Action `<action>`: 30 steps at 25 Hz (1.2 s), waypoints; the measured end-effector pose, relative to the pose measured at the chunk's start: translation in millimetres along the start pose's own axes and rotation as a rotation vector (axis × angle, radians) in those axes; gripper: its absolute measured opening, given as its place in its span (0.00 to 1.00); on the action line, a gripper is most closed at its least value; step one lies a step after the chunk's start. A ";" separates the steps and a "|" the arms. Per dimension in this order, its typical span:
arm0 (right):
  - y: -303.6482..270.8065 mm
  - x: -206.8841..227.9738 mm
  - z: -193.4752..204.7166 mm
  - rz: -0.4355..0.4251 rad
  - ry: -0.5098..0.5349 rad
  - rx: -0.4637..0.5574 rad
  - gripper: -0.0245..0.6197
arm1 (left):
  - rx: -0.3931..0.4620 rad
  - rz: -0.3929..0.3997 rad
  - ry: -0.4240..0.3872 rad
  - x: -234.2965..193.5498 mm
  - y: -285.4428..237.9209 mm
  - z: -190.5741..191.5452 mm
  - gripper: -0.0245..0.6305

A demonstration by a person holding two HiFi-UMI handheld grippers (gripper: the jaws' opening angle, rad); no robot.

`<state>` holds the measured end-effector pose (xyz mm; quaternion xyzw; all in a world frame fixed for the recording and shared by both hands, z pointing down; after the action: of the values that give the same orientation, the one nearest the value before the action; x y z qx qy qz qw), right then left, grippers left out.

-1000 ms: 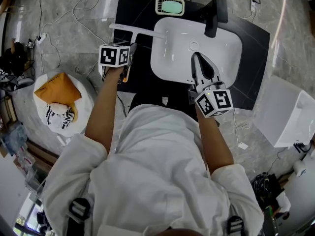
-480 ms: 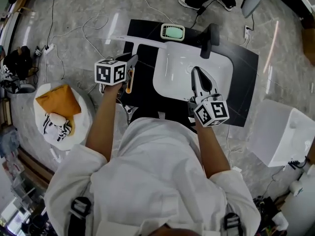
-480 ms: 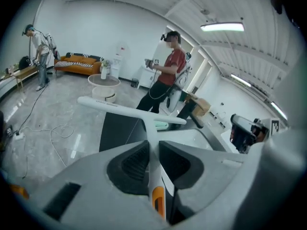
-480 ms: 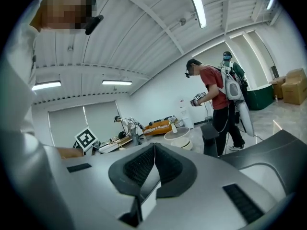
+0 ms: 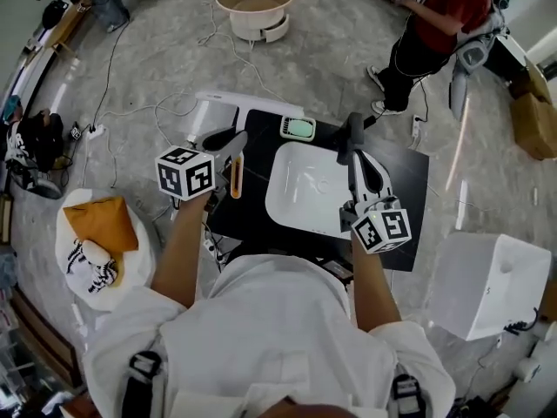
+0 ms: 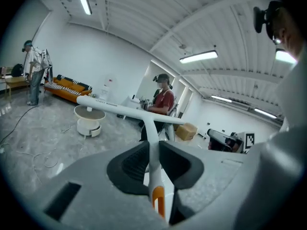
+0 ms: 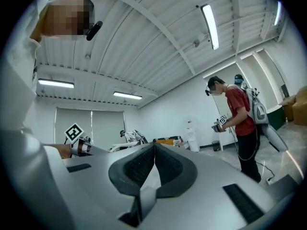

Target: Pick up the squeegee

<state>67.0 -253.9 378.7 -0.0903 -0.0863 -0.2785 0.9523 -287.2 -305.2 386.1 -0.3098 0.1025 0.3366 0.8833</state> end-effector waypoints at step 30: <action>29.7 -19.9 -74.0 -0.221 0.163 0.157 0.06 | 0.577 0.183 -0.260 64.0 91.8 -31.2 0.15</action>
<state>75.2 -235.4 299.1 0.0172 -0.0396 -0.3806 0.9237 -298.6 -237.1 292.7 0.0095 0.1072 0.4083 0.9065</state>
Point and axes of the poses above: the fingertips, and each gripper's own axes: y backward along the fingers, x to its right, z out of its underside, the point moved 10 cm from there along y, backward along the fingers, and after that the axes turned 10 degrees about -x, right-handed, at the moved point
